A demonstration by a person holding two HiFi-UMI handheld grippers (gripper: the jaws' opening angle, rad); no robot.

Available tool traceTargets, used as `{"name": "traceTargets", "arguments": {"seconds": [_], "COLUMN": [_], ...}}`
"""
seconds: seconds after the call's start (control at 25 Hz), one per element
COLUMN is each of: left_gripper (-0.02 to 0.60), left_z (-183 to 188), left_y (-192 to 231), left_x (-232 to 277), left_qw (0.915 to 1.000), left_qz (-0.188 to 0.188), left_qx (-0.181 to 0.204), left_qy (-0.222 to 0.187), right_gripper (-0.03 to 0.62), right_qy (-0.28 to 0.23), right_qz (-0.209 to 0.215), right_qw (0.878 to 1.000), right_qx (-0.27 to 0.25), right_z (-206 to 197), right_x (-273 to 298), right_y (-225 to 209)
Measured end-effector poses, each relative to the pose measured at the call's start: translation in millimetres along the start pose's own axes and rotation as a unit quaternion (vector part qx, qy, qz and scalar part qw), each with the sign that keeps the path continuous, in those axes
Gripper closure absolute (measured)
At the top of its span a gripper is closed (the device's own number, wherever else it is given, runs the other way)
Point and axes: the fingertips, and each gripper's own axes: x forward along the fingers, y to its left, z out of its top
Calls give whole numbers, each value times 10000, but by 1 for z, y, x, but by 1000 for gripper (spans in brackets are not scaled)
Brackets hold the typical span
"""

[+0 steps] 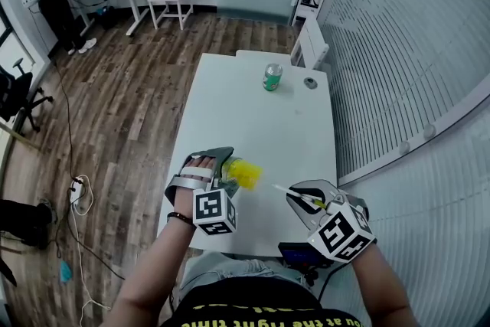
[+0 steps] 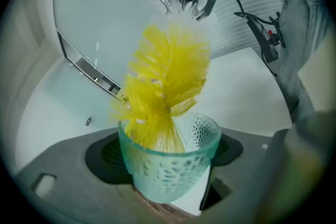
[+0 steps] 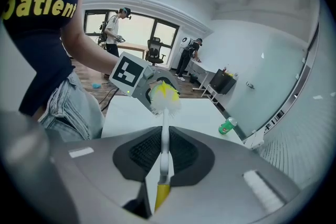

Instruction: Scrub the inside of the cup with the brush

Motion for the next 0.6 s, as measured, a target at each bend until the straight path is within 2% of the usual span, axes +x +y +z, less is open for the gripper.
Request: {"name": "traceTargets", "arguments": {"seconds": [0.16, 0.32, 0.6], "left_gripper": [173, 173, 173], "left_z": [-7, -13, -16], "left_y": [9, 20, 28], "left_x": [0, -1, -8], "left_qw": [9990, 9954, 9907], "left_qz": [2, 51, 97], "left_qx": [-447, -943, -1301], "left_qy": [-71, -191, -375], "right_gripper": [551, 550, 549], "right_qy": [-92, -335, -610], "right_qz": [-94, -197, -357], "right_qw": [9999, 9988, 9952], "right_qx": [31, 283, 681], "right_z": [4, 6, 6], "right_x": [-4, -11, -9], "right_y": [-3, -10, -13]}}
